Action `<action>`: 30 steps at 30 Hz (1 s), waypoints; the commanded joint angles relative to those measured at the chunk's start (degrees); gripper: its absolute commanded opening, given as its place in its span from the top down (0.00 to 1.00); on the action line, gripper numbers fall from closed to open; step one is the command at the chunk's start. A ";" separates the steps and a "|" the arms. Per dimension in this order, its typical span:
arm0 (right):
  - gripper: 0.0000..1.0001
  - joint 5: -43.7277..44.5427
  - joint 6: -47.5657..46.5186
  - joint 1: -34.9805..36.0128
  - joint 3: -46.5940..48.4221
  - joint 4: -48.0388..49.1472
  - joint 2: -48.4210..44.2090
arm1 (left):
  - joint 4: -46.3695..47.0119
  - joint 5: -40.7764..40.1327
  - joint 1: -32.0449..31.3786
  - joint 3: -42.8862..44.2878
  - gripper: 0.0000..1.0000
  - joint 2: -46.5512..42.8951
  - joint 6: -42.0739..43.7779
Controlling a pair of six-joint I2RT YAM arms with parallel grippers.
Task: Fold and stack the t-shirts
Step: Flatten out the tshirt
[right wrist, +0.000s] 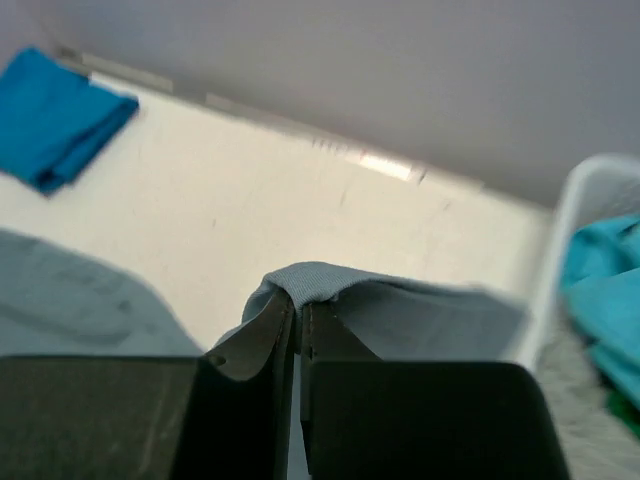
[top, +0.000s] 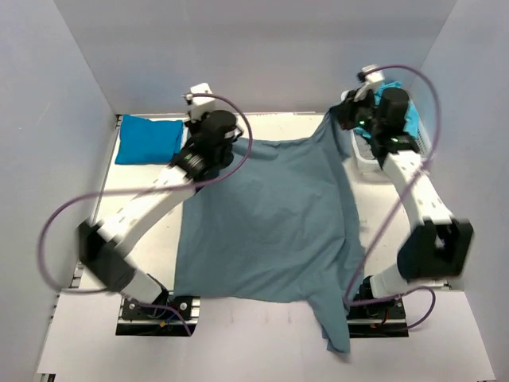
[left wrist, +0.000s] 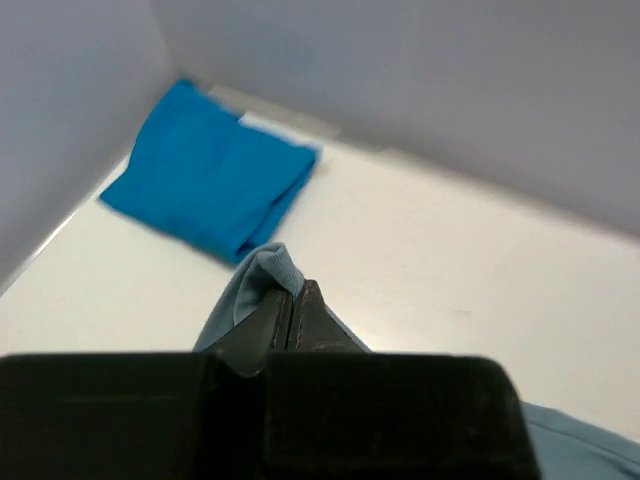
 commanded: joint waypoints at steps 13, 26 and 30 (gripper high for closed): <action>0.10 13.24 -4.18 7.82 48.84 -19.49 49.83 | -20.02 26.49 24.93 44.16 0.01 48.29 -11.08; 0.10 24.09 9.16 7.47 14.69 -21.17 18.34 | -16.11 48.38 24.85 14.83 0.01 22.95 -10.56; 0.10 29.69 15.32 6.15 0.52 -22.14 11.98 | -13.40 55.85 24.32 0.33 0.01 15.65 -11.78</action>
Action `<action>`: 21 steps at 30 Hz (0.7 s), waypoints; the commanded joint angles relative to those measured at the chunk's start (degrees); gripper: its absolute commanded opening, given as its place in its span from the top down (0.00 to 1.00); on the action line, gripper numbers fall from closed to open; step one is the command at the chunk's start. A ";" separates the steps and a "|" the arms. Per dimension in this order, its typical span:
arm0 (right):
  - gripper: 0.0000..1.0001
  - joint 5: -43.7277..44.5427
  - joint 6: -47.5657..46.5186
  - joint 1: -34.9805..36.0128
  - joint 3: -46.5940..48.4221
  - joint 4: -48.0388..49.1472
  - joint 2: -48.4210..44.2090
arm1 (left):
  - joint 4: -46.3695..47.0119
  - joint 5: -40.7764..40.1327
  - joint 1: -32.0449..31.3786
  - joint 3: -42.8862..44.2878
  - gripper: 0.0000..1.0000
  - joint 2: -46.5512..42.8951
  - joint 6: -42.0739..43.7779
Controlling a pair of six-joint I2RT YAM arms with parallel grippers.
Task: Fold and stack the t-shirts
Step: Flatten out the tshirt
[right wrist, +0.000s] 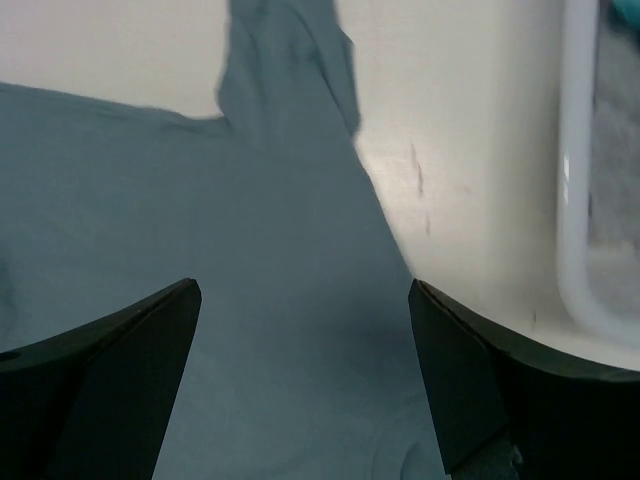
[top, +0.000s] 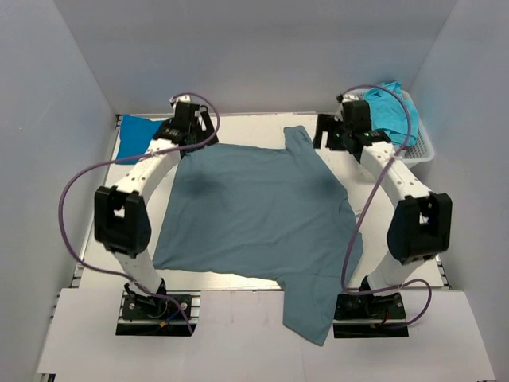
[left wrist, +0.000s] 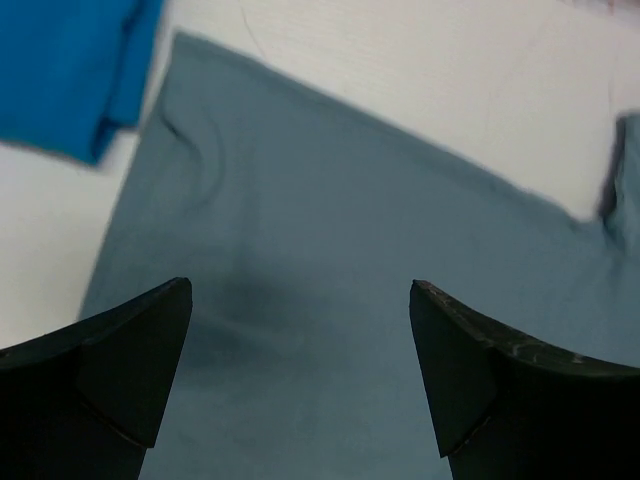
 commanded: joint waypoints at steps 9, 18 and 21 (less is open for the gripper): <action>0.12 3.09 15.22 -8.75 -18.23 -4.28 -7.54 | -0.50 10.04 -0.40 -20.94 0.01 -9.28 -3.62; 0.33 -5.89 19.00 -14.73 -27.55 6.62 -6.85 | 1.34 9.51 -0.40 -25.70 0.01 -9.37 -3.63; 0.35 -7.39 20.41 -15.34 -28.26 7.42 -5.18 | 1.96 10.03 -0.40 -25.70 0.01 -8.67 -3.63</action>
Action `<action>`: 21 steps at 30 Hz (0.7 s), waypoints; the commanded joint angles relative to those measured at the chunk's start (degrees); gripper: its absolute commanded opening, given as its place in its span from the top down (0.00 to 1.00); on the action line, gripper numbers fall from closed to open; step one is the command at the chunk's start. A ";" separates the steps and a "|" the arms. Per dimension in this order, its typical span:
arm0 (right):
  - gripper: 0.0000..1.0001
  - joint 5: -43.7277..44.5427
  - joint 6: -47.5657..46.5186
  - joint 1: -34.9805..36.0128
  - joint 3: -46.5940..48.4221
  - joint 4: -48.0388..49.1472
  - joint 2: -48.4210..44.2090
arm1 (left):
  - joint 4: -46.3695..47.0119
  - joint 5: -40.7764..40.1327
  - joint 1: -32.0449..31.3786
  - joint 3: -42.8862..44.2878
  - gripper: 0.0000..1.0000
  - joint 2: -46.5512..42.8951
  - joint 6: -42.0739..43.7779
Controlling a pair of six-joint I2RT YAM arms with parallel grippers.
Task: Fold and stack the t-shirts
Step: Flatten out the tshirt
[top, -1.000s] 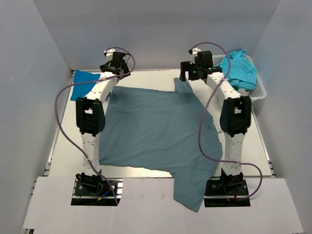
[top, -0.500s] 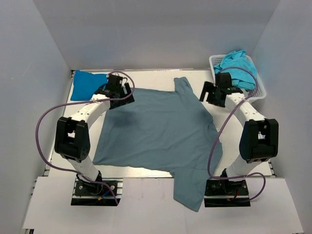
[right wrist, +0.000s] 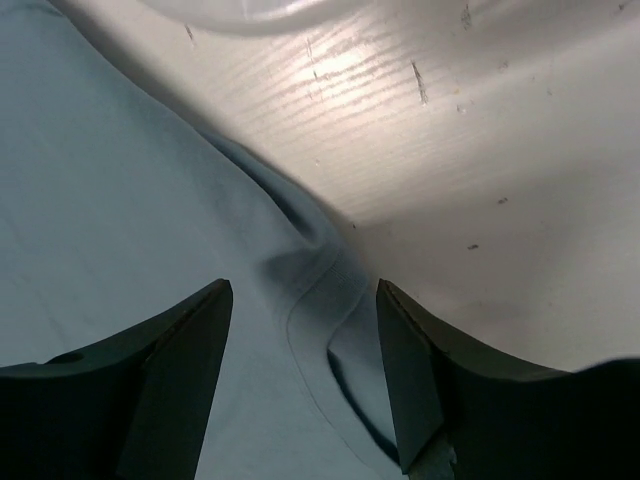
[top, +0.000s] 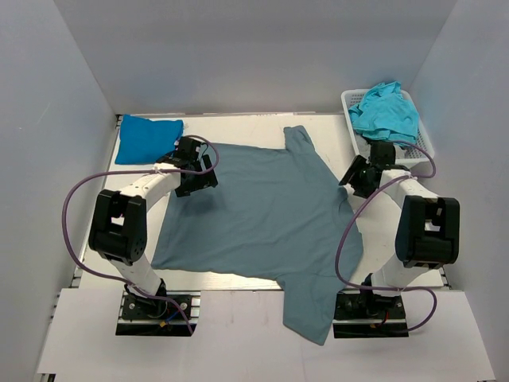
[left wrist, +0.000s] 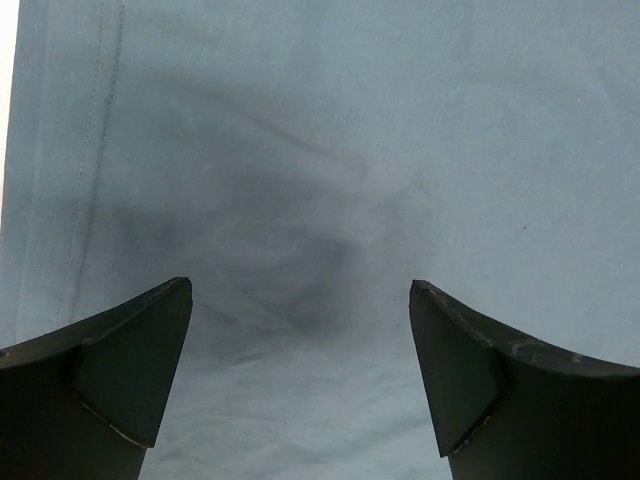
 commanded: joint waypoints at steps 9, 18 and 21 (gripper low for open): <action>0.54 -5.28 -0.51 -0.92 0.14 6.05 4.52 | 3.08 1.47 0.26 -0.74 0.01 0.80 -0.37; 0.96 -2.63 -4.21 0.22 -0.30 2.62 3.65 | 3.08 0.86 0.26 0.31 0.01 2.04 -0.37; 1.00 -3.87 -6.32 1.36 0.66 3.06 1.45 | 3.08 0.86 0.26 -0.21 0.01 2.04 -0.37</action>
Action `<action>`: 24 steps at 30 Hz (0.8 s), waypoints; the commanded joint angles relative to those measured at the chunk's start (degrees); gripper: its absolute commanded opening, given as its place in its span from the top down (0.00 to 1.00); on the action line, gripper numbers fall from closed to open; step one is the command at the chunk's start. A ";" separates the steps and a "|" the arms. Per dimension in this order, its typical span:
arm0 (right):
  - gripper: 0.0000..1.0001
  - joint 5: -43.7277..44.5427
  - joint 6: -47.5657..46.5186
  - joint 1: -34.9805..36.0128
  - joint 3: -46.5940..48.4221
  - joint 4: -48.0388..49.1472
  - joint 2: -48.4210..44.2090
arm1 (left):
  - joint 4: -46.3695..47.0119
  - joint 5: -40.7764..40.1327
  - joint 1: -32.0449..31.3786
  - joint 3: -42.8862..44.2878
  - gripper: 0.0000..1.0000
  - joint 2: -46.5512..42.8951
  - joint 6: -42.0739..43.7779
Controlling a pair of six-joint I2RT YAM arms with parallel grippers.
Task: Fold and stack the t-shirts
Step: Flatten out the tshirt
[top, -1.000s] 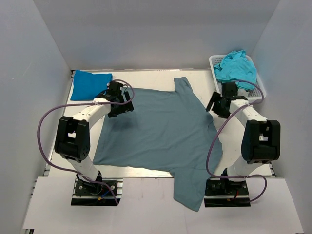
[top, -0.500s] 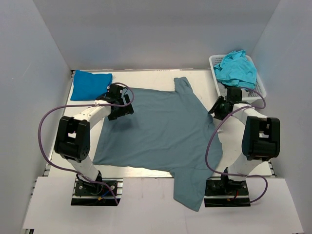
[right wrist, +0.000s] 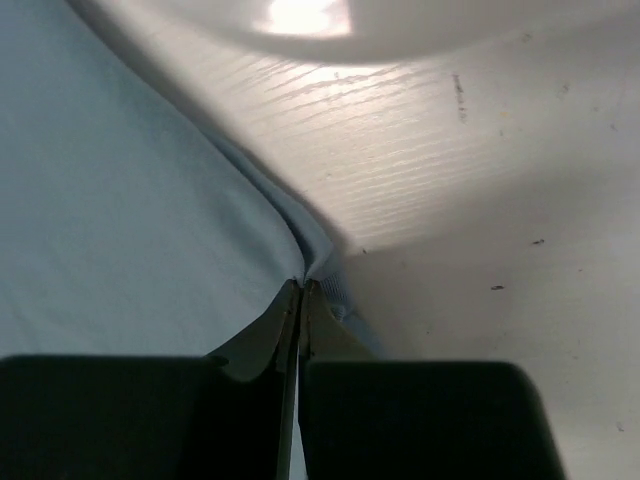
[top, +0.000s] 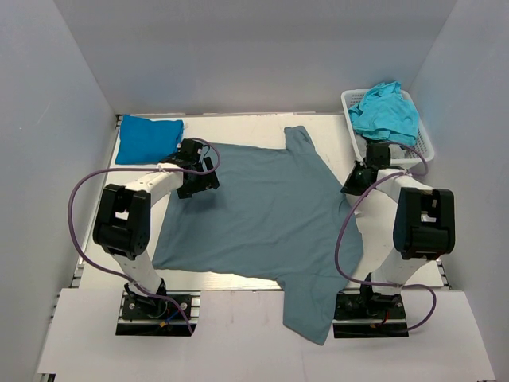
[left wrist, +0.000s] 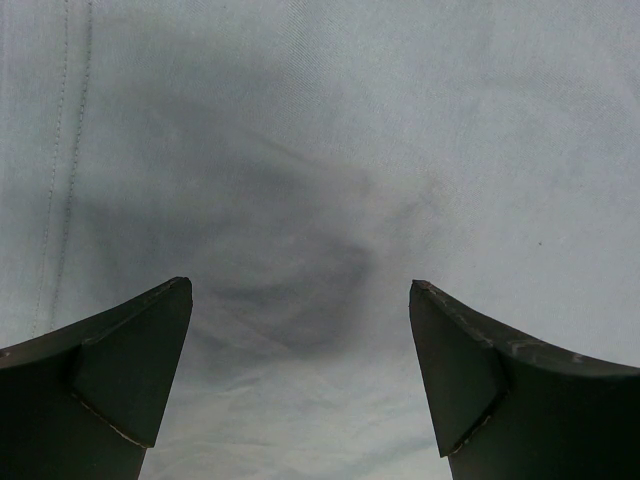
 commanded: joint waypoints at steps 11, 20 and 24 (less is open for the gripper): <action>1.00 2.24 2.95 18.45 4.93 -6.17 -5.58 | 0.63 -0.59 0.67 0.11 0.01 -0.03 -0.20; 0.91 5.58 8.78 37.60 10.89 -8.01 6.10 | 0.10 -1.11 0.67 1.17 0.01 1.03 -0.20; 0.53 13.46 6.76 40.52 15.47 -11.70 7.70 | -0.42 -1.12 0.67 1.17 0.01 1.03 -0.20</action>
